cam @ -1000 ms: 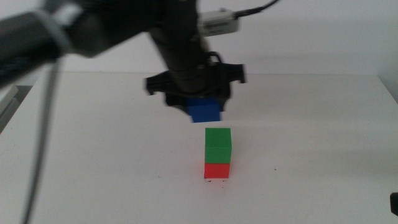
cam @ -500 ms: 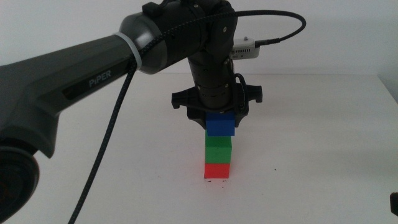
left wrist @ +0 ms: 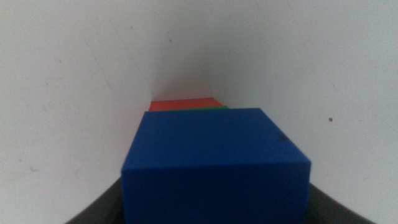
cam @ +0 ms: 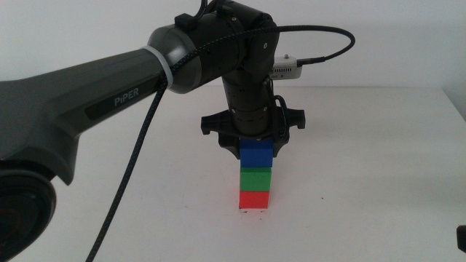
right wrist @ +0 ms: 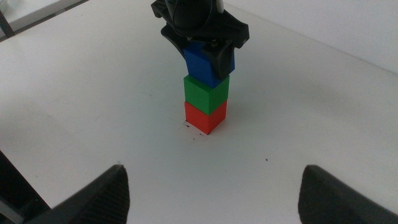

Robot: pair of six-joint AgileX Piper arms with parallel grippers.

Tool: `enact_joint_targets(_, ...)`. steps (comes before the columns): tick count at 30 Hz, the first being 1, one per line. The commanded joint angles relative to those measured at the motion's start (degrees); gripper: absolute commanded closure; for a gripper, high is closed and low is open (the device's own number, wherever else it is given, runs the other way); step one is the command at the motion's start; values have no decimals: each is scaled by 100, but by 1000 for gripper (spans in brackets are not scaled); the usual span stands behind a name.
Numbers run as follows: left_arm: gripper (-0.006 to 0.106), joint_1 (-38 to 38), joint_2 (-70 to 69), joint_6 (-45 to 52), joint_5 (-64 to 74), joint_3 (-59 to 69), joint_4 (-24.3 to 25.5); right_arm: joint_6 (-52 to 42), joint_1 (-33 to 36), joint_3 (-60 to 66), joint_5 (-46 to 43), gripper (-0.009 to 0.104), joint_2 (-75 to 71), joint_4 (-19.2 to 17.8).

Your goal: Stack red cubes first, then green, then blue cubes in a specific spot.

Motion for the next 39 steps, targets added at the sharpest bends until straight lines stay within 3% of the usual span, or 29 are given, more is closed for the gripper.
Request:
enact_joint_targets(1,102,-3,102,-37,-1,45,-47,-52,9,18,-42,5,-20,-22)
enact_joint_targets(9,99,-3,182,-13,-1,45,-195,-52,9,18,-42,5,-20,-22)
enact_joint_targets(10,33,-3,182,61,-1,45,-76,-52,9,18,-42,5,-20,-22)
enact_joint_targets(14,7,-3,171,152,-1,45,15,-52,9,18,-42,5,-20,-22)
enact_joint_targets(26,7,-3,-735,310,-1,35,60,-52,9,18,-42,5,-20,-22)
enact_joint_targets(33,7,-3,-1753,330,-1,46,592,-52,9,18,-42,5,-20,-22)
enact_joint_targets(39,7,-3,-2755,1905,-1,46,722,-52,9,18,-42,5,-20,-22)
